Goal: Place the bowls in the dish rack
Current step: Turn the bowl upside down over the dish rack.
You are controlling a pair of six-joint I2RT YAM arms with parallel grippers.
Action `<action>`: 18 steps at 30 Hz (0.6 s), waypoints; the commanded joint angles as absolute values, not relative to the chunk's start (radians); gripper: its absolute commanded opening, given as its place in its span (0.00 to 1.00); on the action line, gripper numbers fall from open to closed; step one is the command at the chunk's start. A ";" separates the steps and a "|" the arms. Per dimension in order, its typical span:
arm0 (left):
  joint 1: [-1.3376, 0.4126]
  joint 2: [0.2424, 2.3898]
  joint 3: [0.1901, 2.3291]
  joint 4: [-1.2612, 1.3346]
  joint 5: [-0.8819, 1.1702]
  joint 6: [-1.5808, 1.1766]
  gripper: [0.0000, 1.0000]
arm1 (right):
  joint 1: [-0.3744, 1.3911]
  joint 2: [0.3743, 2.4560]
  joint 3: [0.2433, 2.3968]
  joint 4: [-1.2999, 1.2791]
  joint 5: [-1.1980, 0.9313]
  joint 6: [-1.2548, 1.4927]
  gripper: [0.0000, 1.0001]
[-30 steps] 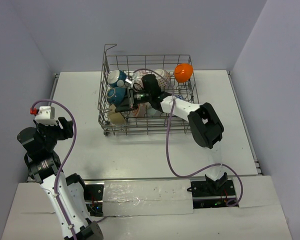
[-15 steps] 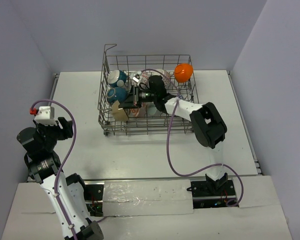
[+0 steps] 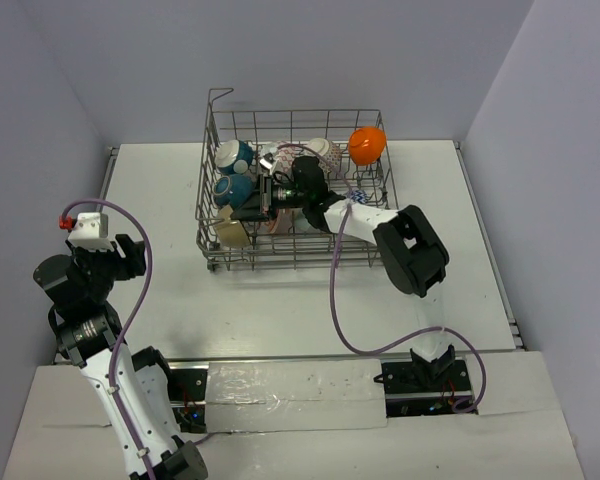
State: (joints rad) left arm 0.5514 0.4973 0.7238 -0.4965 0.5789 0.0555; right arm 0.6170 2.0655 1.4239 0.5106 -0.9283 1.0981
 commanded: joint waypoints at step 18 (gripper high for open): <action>0.561 0.497 0.718 -0.466 0.603 0.041 0.68 | 0.653 2.131 1.499 0.732 -0.966 1.233 0.00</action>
State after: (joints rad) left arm 0.5533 0.4973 0.7238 -0.4969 0.5797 0.0555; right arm 0.6403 2.1372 1.4433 0.5961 -0.9409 1.1824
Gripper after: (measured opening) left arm 0.679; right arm 0.125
